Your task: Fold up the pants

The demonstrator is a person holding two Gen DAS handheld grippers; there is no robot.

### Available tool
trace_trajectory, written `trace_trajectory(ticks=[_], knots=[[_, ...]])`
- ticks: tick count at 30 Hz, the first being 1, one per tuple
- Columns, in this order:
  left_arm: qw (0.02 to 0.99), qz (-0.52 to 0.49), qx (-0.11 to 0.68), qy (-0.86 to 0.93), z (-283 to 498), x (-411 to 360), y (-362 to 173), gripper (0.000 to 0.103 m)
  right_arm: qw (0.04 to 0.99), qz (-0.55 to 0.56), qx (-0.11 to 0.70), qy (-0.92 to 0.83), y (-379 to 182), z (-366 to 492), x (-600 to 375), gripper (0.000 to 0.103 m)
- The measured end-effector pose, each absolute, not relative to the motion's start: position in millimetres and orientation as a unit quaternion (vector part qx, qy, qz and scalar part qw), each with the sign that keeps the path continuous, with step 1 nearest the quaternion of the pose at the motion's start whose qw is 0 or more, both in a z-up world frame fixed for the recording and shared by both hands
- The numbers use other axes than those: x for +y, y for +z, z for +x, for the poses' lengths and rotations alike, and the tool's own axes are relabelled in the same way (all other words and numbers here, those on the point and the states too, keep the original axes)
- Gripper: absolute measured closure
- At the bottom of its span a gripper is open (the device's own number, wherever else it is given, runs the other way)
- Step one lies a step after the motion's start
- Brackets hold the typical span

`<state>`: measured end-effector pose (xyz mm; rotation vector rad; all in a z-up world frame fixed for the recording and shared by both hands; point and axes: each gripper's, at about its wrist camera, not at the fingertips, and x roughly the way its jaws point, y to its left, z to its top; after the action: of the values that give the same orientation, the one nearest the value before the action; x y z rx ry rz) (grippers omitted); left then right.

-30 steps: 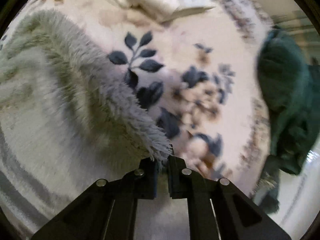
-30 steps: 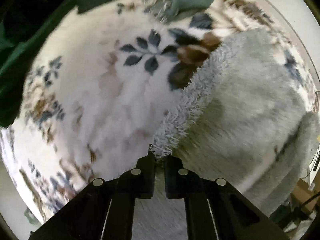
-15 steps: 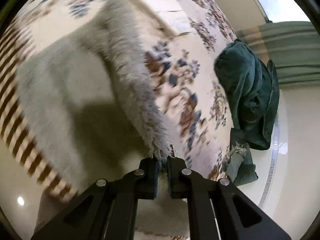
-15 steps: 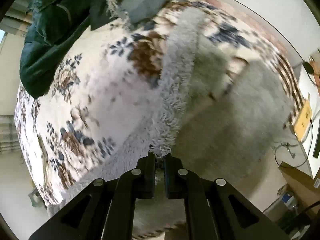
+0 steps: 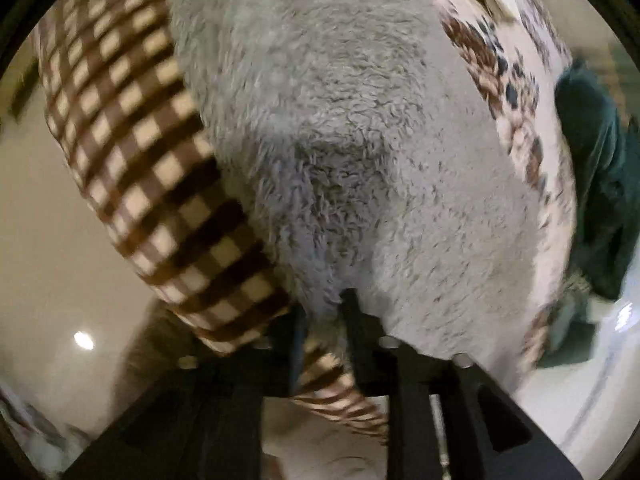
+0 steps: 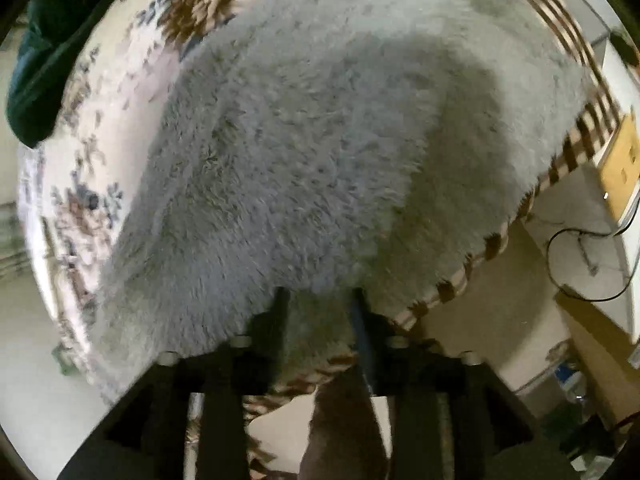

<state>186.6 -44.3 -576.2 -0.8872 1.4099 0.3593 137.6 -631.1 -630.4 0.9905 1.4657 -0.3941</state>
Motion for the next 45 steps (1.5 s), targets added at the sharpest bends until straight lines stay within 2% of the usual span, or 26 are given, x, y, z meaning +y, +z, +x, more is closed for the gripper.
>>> trace_trajectory(ticks=[1, 2, 3, 9, 12, 15, 16, 17, 18, 23, 27, 30, 34, 35, 36, 37, 42, 45], knots=[[0.669, -0.365, 0.628, 0.161, 191.3, -48.9, -568.1, 0.063, 0.62, 0.435, 0.63, -0.17, -625.2, 128.4, -637.4, 0.042], [0.676, -0.347, 0.629, 0.162, 194.6, -53.0, -562.7, 0.042, 0.627, 0.442, 0.618, -0.171, -617.2, 118.3, -646.8, 0.039], [0.685, -0.329, 0.629, 0.164, 197.3, -56.9, -555.7, 0.027, 0.633, 0.447, 0.607, -0.175, -608.5, 111.3, -655.3, 0.039], [0.744, -0.251, 0.601, 0.149, 203.1, -100.9, -509.7, 0.024, 0.668, 0.489, 0.513, -0.225, -571.0, 102.4, -738.0, 0.039], [0.764, -0.217, 0.593, 0.13, 212.3, -140.3, -506.6, 0.023, 0.667, 0.501, 0.491, -0.251, -585.7, 122.4, -775.4, 0.039], [0.764, -0.201, 0.604, 0.106, 224.3, -173.1, -516.8, 0.023, 0.653, 0.503, 0.503, -0.261, -614.1, 149.5, -795.5, 0.041], [0.764, -0.197, 0.606, 0.099, 227.0, -183.5, -519.3, 0.023, 0.65, 0.505, 0.505, -0.259, -621.5, 155.1, -795.3, 0.047], [0.765, -0.188, 0.609, 0.09, 230.9, -194.7, -521.2, 0.023, 0.646, 0.51, 0.507, -0.256, -629.4, 161.3, -794.9, 0.081], [0.766, -0.18, 0.611, 0.085, 233.9, -203.1, -522.6, 0.023, 0.643, 0.51, 0.508, -0.261, -632.0, 162.3, -794.4, 0.098], [0.765, -0.158, 0.622, 0.056, 237.1, -236.7, -525.1, 0.023, 0.718, 0.46, 0.453, -0.26, -573.6, 146.8, -773.5, 0.098], [0.766, -0.148, 0.625, 0.037, 233.0, -250.1, -522.7, 0.023, 0.73, 0.464, 0.426, -0.264, -537.3, 103.9, -778.6, 0.098], [0.761, -0.149, 0.63, 0.027, 230.0, -253.5, -525.8, 0.023, 0.716, 0.475, 0.431, -0.276, -544.4, 73.8, -788.1, 0.098], [0.752, -0.153, 0.64, 0.029, 224.2, -248.6, -536.4, 0.023, 0.67, 0.499, 0.475, -0.276, -596.7, 50.9, -800.3, 0.097], [0.751, -0.155, 0.642, 0.03, 222.6, -246.6, -538.2, 0.023, 0.657, 0.504, 0.489, -0.274, -609.5, 46.8, -802.4, 0.086], [0.748, -0.158, 0.644, 0.031, 220.6, -243.7, -540.3, 0.023, 0.635, 0.505, 0.51, -0.286, -624.8, 43.7, -803.7, 0.07], [0.745, -0.16, 0.646, 0.033, 218.3, -239.8, -542.2, 0.023, 0.616, 0.509, 0.522, -0.298, -634.5, 39.0, -803.6, 0.066], [0.742, -0.175, 0.645, 0.051, 202.4, -203.2, -536.6, 0.023, 0.585, 0.582, 0.486, -0.288, -633.2, 19.5, -763.1, 0.061], [0.741, -0.188, 0.641, 0.074, 194.6, -166.4, -527.6, 0.023, 0.602, 0.559, 0.519, -0.237, -621.7, 43.8, -702.3, 0.061]])
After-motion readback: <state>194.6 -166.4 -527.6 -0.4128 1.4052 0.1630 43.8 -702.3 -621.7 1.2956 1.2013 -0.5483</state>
